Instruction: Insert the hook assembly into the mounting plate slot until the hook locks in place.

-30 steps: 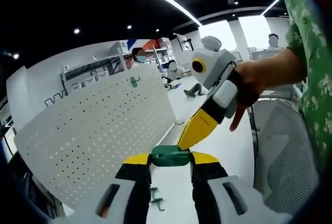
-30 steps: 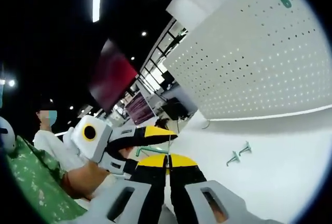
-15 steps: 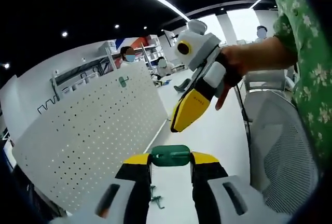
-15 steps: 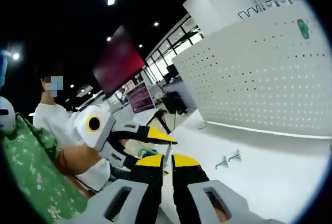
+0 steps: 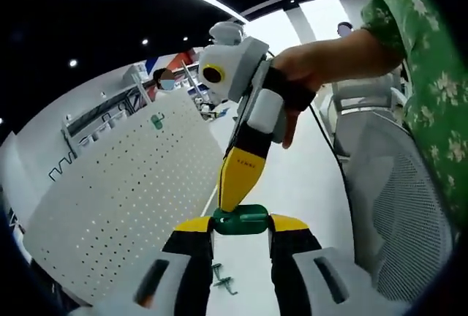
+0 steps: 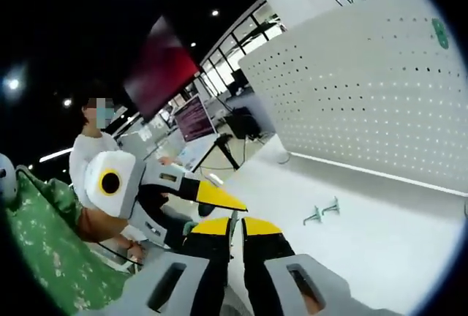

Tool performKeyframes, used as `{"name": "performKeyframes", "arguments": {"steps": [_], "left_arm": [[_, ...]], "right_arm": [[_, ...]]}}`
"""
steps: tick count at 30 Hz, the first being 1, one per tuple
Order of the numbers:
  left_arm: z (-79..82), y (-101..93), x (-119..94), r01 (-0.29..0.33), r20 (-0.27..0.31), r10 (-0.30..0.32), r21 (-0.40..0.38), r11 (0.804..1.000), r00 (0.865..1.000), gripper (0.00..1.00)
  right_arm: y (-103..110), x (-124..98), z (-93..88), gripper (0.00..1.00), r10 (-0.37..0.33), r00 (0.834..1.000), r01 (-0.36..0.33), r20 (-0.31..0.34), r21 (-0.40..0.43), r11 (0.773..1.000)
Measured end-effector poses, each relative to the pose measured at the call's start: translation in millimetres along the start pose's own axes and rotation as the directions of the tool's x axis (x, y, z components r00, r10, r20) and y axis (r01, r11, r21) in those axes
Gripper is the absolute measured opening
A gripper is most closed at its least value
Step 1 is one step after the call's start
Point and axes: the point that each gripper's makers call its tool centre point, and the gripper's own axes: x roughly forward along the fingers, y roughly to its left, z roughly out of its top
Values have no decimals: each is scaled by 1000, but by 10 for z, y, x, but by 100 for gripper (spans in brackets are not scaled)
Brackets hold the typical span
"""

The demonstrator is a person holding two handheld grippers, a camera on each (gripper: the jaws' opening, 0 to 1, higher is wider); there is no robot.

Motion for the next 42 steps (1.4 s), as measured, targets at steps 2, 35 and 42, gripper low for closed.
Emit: {"name": "performKeyframes", "arguments": {"steps": [2, 35, 42], "left_arm": [[0, -11, 5, 1, -9, -1, 19, 1000, 1000, 30], [-45, 152, 42, -76, 61, 106, -374, 924, 992, 40], [3, 222, 18, -56, 124, 159, -592, 804, 979, 36]], "right_arm": [[9, -2, -9, 2, 6, 1000, -6, -5, 16, 1000], [-92, -76, 157, 0, 5, 987, -37, 161, 194, 980], [-146, -99, 257, 0, -17, 971, -39, 239, 228, 973]]}}
